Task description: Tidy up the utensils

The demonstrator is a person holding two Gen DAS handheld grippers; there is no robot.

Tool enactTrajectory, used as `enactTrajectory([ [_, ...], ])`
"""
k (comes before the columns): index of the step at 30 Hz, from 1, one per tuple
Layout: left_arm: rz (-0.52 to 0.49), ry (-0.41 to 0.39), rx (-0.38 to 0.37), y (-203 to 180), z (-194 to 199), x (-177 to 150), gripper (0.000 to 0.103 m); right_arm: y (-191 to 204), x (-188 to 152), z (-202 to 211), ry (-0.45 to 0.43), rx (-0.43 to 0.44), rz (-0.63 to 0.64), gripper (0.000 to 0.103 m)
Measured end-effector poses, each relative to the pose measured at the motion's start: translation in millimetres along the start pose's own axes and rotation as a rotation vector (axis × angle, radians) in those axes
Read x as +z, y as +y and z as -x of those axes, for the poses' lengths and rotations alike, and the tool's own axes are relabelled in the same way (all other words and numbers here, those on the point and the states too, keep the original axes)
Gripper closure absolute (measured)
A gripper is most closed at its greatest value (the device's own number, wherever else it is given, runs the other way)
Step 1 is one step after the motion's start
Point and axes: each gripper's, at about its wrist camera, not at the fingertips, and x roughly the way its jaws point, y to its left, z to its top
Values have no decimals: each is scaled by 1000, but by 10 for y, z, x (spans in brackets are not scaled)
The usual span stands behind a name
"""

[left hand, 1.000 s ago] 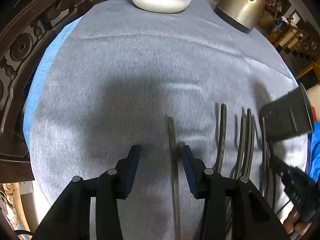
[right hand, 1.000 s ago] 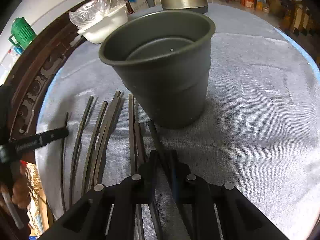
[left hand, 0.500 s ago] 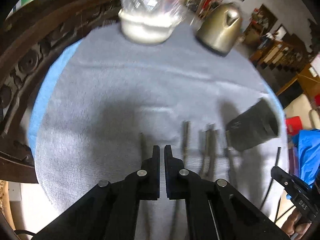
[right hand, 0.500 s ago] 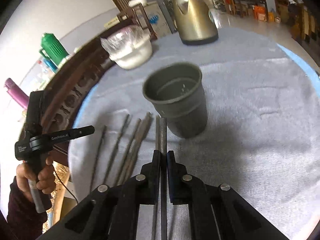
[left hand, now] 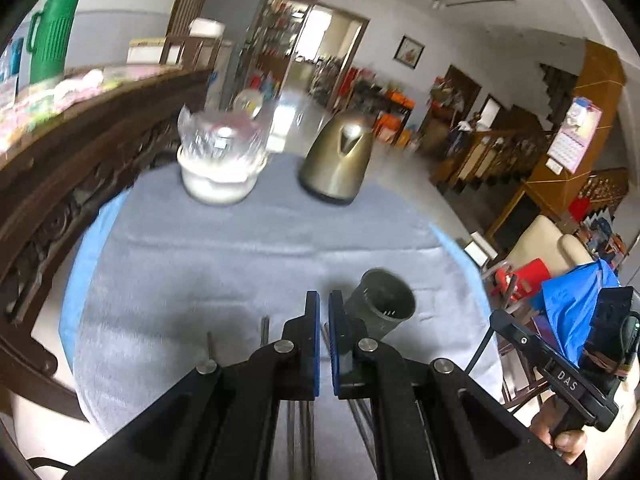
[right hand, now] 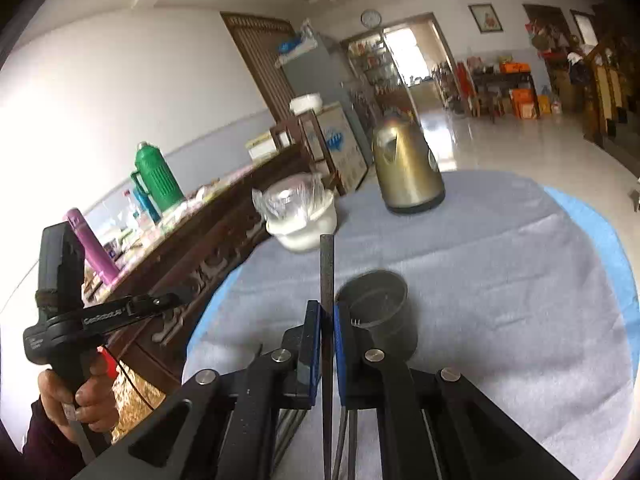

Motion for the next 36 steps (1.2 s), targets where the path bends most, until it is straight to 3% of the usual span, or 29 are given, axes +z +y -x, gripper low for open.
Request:
enactTrajectory([
  [3, 7, -14, -28, 13, 112, 76, 99, 5, 42, 111, -45, 13, -8, 96],
  [6, -13, -16, 48, 134, 80, 114, 99, -3, 43, 154, -56, 15, -14, 96],
  [9, 65, 109, 88, 487, -208, 71, 95, -43, 0, 153, -42, 27, -40, 96],
  [13, 219, 281, 170, 1018, -659, -157, 75, -72, -64, 149, -25, 55, -65, 96],
  [21, 255, 446, 265, 1161, -1266, -475, 72, -87, -145, 190, -9, 87, -95, 96],
  [30, 279, 520, 316, 1192, -1714, -508, 72, -235, -186, 312, -6, 89, -129, 96],
  [36, 258, 512, 332, 1079, -1813, -527, 72, -264, -224, 317, 10, 91, -135, 96],
])
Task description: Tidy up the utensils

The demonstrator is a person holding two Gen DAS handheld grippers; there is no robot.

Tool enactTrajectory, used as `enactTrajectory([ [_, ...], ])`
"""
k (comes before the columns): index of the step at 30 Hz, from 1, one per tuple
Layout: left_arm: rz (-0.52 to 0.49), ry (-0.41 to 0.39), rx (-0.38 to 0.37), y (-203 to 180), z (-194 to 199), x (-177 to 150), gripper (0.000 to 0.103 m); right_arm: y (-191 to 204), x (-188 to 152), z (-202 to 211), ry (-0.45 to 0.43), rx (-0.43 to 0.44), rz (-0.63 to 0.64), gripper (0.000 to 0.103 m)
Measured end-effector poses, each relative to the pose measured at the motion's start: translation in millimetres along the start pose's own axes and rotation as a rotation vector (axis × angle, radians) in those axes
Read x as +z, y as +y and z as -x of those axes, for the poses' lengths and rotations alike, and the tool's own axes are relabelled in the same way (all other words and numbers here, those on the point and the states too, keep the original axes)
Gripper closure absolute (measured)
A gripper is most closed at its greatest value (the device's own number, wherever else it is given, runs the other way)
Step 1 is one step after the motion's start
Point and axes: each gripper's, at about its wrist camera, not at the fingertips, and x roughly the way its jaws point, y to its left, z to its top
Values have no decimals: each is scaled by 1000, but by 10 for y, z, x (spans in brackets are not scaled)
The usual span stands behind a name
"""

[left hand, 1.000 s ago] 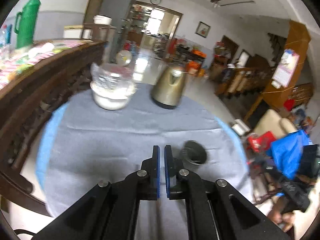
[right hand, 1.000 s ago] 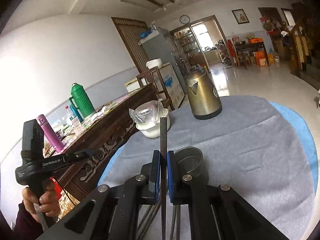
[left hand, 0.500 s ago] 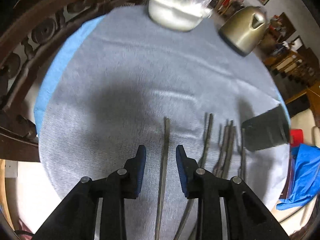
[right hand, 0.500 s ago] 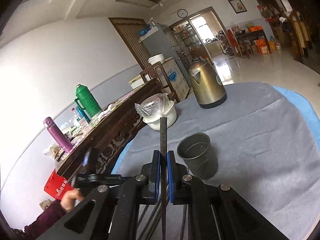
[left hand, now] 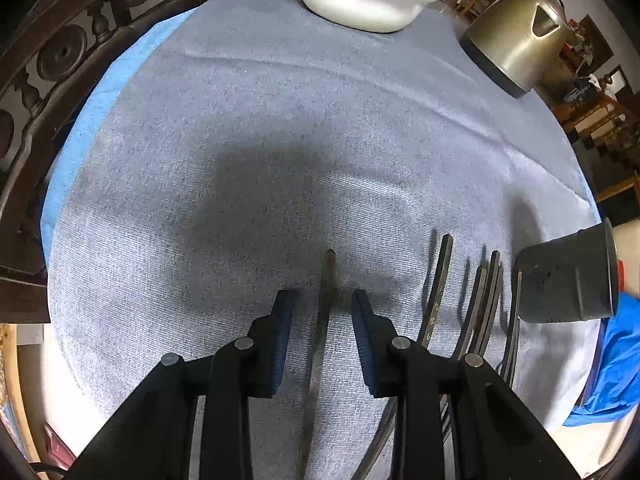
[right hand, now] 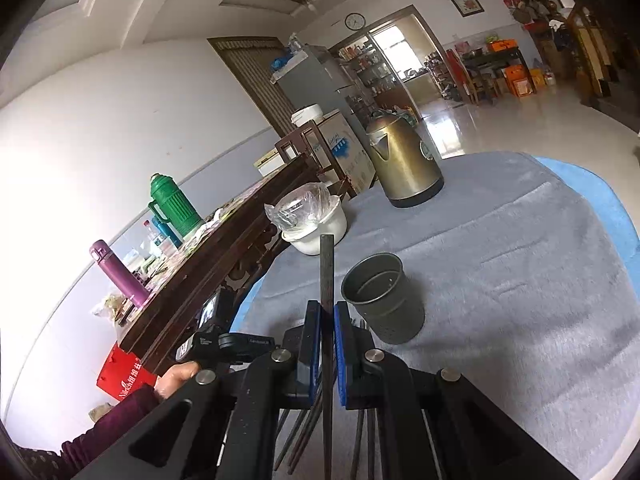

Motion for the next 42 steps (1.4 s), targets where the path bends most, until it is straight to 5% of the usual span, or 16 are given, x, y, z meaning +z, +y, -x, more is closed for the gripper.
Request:
enactTrajectory([
  [4, -15, -6, -1, 16, 8, -85, 75, 24, -6, -41, 12, 3, -6, 96],
  [7, -26, 4, -29, 31, 64, -86, 97, 79, -13, -76, 20, 6, 5, 96],
  [18, -38, -71, -114, 149, 251, -319, 98, 293, 45, -202, 23, -48, 70, 96],
  [32, -138, -406, -280, -188, 1698, -271, 98, 477, 565, -146, -164, -111, 120, 96],
  [42, -79, -846, -464, -635, 2441, -257, 98, 500, 929, -187, -369, -213, 171, 96],
])
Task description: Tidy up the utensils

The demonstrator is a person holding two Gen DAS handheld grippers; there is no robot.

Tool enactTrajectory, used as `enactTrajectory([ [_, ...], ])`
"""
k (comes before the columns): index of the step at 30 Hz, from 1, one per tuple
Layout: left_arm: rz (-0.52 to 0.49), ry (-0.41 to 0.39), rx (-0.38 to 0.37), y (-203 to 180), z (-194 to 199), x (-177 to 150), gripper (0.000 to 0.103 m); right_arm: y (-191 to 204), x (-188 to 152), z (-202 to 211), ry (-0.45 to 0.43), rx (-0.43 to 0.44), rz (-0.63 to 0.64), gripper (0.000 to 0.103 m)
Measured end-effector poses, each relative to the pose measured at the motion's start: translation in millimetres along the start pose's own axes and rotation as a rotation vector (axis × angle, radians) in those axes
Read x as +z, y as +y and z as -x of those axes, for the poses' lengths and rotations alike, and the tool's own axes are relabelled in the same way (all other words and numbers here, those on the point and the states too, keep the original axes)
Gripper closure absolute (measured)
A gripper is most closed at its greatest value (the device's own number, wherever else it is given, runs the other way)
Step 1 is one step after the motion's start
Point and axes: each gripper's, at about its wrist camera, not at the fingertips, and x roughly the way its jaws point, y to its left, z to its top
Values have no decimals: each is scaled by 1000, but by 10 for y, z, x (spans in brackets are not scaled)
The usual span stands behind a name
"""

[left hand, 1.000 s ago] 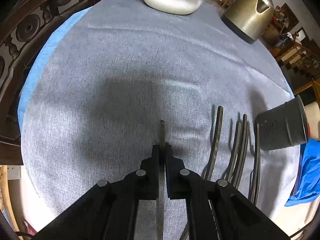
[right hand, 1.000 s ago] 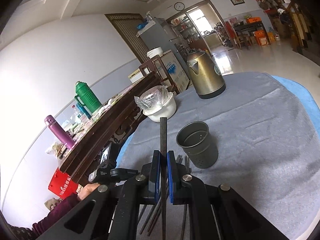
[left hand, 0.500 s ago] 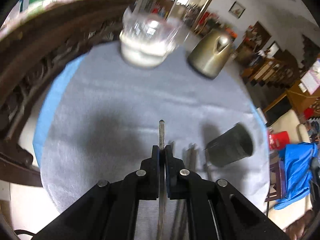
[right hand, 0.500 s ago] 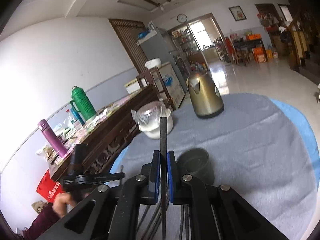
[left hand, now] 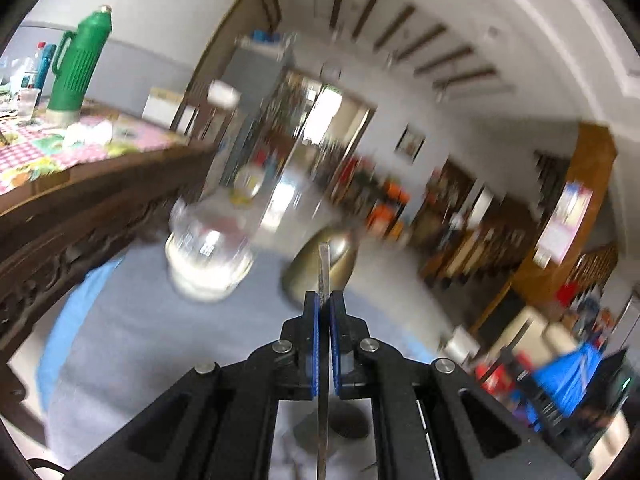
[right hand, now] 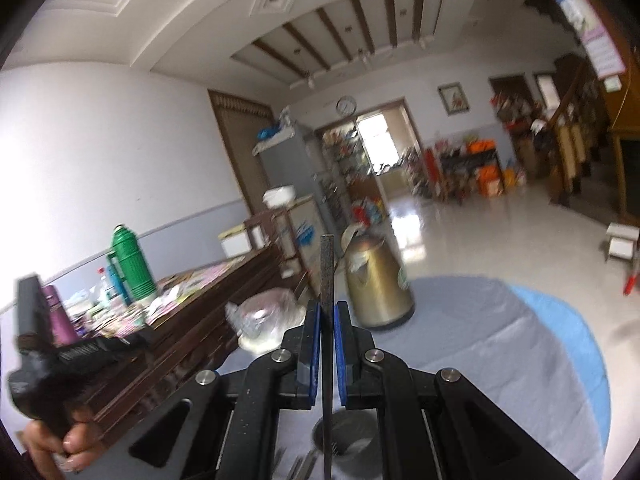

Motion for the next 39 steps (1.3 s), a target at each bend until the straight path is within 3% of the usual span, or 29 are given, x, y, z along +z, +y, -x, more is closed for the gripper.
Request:
enactTrajectory([
  [7, -43, -192, 1, -328, -316, 98, 98, -36, 77, -95, -139, -42, -24, 96],
  [10, -43, -223, 14, -399, -508, 62, 98, -12, 45, -200, -154, -74, 6, 96],
  [20, -76, -120, 95, -316, -1086, -454, 98, -202, -261, -551, 22, -78, -17, 96],
  [27, -132, -20, 117, -302, -1081, -685, 98, -314, -406, -469, 124, -42, -64, 95],
  [30, -200, 33, 148, -362, -1037, -754, 97, -367, -453, -433, 165, -21, -80, 94],
  [32, -236, 69, 169, -372, -982, -787, 88, -398, -495, -414, 194, -4, -92, 93],
  [34, -277, 103, 197, -378, -896, -811, 47, -410, -532, -416, 224, 4, -92, 93],
  [35, -293, 104, 207, -381, -848, -823, 42, -420, -545, -407, 240, 11, -96, 93],
  [39, -387, 106, 252, -393, -623, -863, 39, -424, -601, -464, 277, 33, -124, 92],
])
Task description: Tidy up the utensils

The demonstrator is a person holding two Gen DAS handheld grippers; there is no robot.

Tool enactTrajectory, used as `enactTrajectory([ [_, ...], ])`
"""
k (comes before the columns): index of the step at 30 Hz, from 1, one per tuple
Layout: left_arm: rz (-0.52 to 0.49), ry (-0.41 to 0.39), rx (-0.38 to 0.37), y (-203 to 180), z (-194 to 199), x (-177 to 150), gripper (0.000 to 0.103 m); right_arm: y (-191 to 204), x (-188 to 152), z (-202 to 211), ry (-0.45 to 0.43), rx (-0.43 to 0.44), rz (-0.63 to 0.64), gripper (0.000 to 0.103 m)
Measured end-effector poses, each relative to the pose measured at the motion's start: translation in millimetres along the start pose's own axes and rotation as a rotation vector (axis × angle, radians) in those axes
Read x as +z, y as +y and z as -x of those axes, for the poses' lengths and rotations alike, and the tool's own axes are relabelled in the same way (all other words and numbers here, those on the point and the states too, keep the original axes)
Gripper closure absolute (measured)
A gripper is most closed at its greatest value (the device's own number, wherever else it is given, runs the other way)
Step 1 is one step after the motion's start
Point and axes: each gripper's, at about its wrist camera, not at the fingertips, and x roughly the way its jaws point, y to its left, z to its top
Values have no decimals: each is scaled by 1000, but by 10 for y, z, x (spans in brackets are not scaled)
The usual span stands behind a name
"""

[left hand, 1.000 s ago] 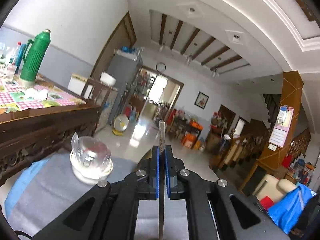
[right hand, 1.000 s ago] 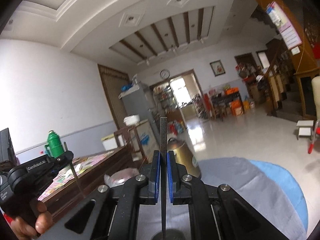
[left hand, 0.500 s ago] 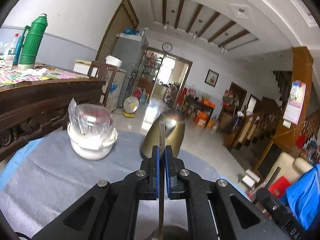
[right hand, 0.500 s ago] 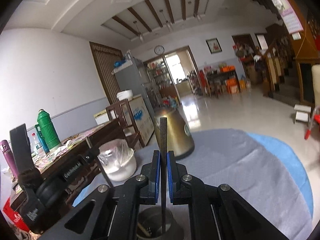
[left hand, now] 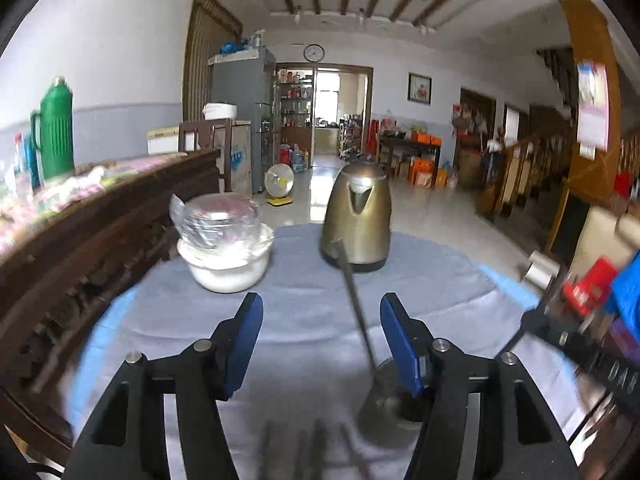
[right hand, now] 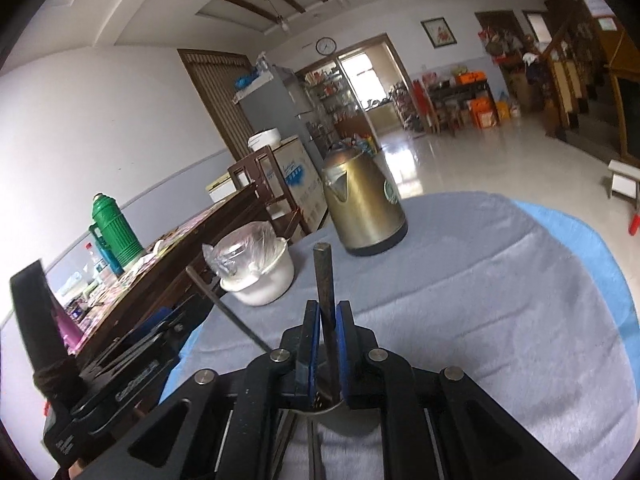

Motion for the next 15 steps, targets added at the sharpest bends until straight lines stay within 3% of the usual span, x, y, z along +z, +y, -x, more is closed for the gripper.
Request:
enactTrajectory([
  [5, -104, 61, 48, 32, 151, -125, 36, -25, -27, 13, 18, 23, -36, 92],
  [15, -149, 216, 65, 146, 295, -439, 34, 123, -86, 186, 35, 40, 7, 92],
])
